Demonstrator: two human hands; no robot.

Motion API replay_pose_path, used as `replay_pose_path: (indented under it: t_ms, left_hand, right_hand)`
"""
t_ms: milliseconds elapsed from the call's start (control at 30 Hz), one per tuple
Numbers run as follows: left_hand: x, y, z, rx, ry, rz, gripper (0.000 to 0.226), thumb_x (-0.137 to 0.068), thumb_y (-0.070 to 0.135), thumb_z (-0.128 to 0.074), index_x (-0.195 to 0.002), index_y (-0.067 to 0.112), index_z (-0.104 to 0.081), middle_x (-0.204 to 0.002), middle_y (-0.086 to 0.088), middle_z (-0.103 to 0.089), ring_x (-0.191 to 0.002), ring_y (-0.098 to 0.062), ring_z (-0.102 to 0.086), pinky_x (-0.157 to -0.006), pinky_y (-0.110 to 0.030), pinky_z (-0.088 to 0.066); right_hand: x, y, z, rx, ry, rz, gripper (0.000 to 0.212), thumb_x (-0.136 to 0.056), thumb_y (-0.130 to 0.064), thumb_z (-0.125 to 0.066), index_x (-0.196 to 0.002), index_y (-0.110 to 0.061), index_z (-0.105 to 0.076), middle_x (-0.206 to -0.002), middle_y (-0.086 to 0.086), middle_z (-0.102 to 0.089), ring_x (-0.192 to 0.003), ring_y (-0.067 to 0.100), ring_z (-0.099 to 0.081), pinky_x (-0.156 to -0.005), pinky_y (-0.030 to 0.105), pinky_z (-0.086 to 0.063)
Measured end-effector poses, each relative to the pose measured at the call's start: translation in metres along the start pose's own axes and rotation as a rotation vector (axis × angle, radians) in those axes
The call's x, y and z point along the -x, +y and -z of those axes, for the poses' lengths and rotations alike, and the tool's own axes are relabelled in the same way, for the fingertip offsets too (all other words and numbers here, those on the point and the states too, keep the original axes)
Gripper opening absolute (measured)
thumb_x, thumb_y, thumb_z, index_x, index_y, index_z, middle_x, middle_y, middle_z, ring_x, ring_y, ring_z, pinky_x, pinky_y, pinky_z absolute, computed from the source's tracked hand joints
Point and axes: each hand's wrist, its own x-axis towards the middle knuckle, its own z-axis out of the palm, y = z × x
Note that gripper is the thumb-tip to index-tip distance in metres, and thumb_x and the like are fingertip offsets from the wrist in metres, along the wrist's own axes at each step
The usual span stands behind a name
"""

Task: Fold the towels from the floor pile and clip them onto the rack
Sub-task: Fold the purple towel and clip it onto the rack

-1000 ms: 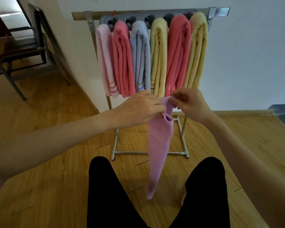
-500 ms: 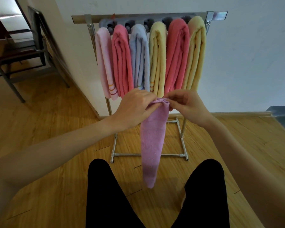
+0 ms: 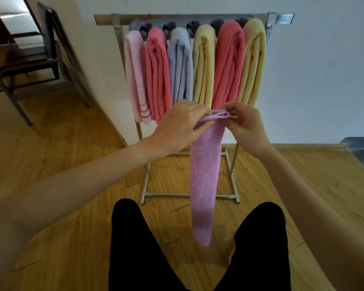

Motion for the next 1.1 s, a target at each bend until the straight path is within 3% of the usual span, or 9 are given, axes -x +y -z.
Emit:
replay_pose_path:
  t_ms: [67, 167, 267, 433, 600, 733, 900, 1000, 1100]
  left_hand:
    - [0.007, 0.001, -0.002, 0.041, 0.018, 0.027, 0.027, -0.089, 0.029, -0.062, -0.107, 0.008, -0.064, -0.097, -0.003, -0.065, -0.089, -0.014, -0.056, -0.084, -0.024, -0.04]
    - [0.037, 0.005, -0.016, 0.132, 0.048, 0.243, 0.067, -0.077, 0.031, -0.076, -0.131, 0.007, -0.045, -0.128, -0.008, -0.046, -0.119, -0.015, -0.042, -0.103, -0.021, -0.035]
    - [0.081, 0.007, -0.042, 0.291, -0.142, 0.545, 0.094, -0.066, 0.038, -0.084, -0.139, 0.012, -0.031, -0.131, -0.001, -0.038, -0.118, -0.009, -0.039, -0.1, -0.017, -0.035]
    - [0.13, -0.005, -0.087, 0.635, -0.357, 0.881, 0.048, -0.072, 0.032, -0.081, -0.113, 0.022, -0.058, -0.104, 0.009, -0.063, -0.097, -0.009, -0.061, -0.083, -0.022, -0.051]
    - [0.138, -0.012, -0.113, 0.757, -0.443, 1.067, 0.034, -0.076, 0.027, -0.078, -0.105, 0.011, -0.068, -0.101, 0.0, -0.069, -0.094, -0.013, -0.065, -0.087, -0.029, -0.055]
    - [0.151, -0.022, -0.124, 0.884, -0.469, 1.08, 0.03, -0.08, 0.026, -0.075, -0.101, 0.005, -0.071, -0.102, -0.009, -0.071, -0.099, -0.022, -0.067, -0.09, -0.036, -0.054]
    - [0.154, -0.026, -0.126, 0.93, -0.423, 1.245, 0.026, -0.086, 0.03, -0.067, -0.107, 0.015, -0.068, -0.105, 0.002, -0.069, -0.104, -0.018, -0.063, -0.092, -0.031, -0.051]
    - [0.139, -0.033, -0.116, 0.893, -0.304, 1.246, 0.026, -0.087, 0.028, -0.065, -0.107, 0.012, -0.067, -0.101, 0.001, -0.068, -0.101, -0.018, -0.063, -0.078, -0.023, -0.052]
    - [0.117, -0.045, -0.094, 0.827, -0.27, 1.062, 0.023, -0.087, 0.028, -0.066, -0.104, 0.012, -0.07, -0.097, 0.001, -0.07, -0.095, -0.014, -0.065, -0.082, -0.024, -0.051]
  right_hand:
    - [0.0, -0.001, -0.005, -0.057, 0.023, -0.053, 0.04, -0.082, 0.016, -0.052, -0.092, -0.021, -0.061, -0.085, -0.01, -0.065, -0.079, 0.0, -0.061, -0.073, 0.021, -0.054]
    - [0.003, 0.0, -0.011, -0.073, 0.013, -0.091, 0.032, -0.084, 0.013, -0.052, -0.095, -0.015, -0.062, -0.086, -0.008, -0.064, -0.08, 0.004, -0.06, -0.069, 0.021, -0.052]
    - [0.007, 0.003, -0.017, -0.1, 0.016, -0.153, 0.025, -0.087, 0.007, -0.056, -0.096, -0.015, -0.064, -0.084, -0.016, -0.065, -0.085, 0.017, -0.062, -0.071, 0.028, -0.055]
    - [0.011, -0.007, -0.027, -0.129, 0.027, -0.215, 0.018, -0.087, 0.002, -0.06, -0.096, -0.013, -0.064, -0.073, -0.03, -0.06, -0.079, 0.013, -0.057, -0.073, 0.038, -0.058]
    - [0.004, -0.023, -0.023, -0.261, 0.113, -0.285, 0.017, -0.086, 0.002, -0.06, -0.099, -0.008, -0.065, -0.093, 0.007, -0.066, -0.087, 0.022, -0.065, -0.071, 0.044, -0.059]
    - [-0.001, -0.03, -0.011, -0.399, 0.262, -0.278, 0.013, -0.084, -0.003, -0.061, -0.095, -0.008, -0.066, -0.094, 0.018, -0.065, -0.084, 0.026, -0.063, -0.068, 0.043, -0.058]
    - [0.013, -0.003, 0.002, -0.348, 0.574, -0.459, 0.016, -0.087, -0.004, -0.056, -0.102, -0.006, -0.059, -0.104, 0.014, -0.063, -0.095, 0.024, -0.065, -0.074, 0.035, -0.059]
    - [0.032, 0.036, 0.002, -0.245, 0.559, -0.639, 0.019, -0.087, 0.0, -0.048, -0.105, -0.004, -0.05, -0.109, 0.016, -0.057, -0.098, 0.026, -0.061, -0.083, 0.043, -0.057]
    - [0.059, 0.07, -0.009, -0.154, 0.424, -0.81, 0.03, -0.082, 0.008, -0.05, -0.11, -0.003, -0.049, -0.11, 0.018, -0.057, -0.097, 0.025, -0.062, -0.078, 0.04, -0.058]
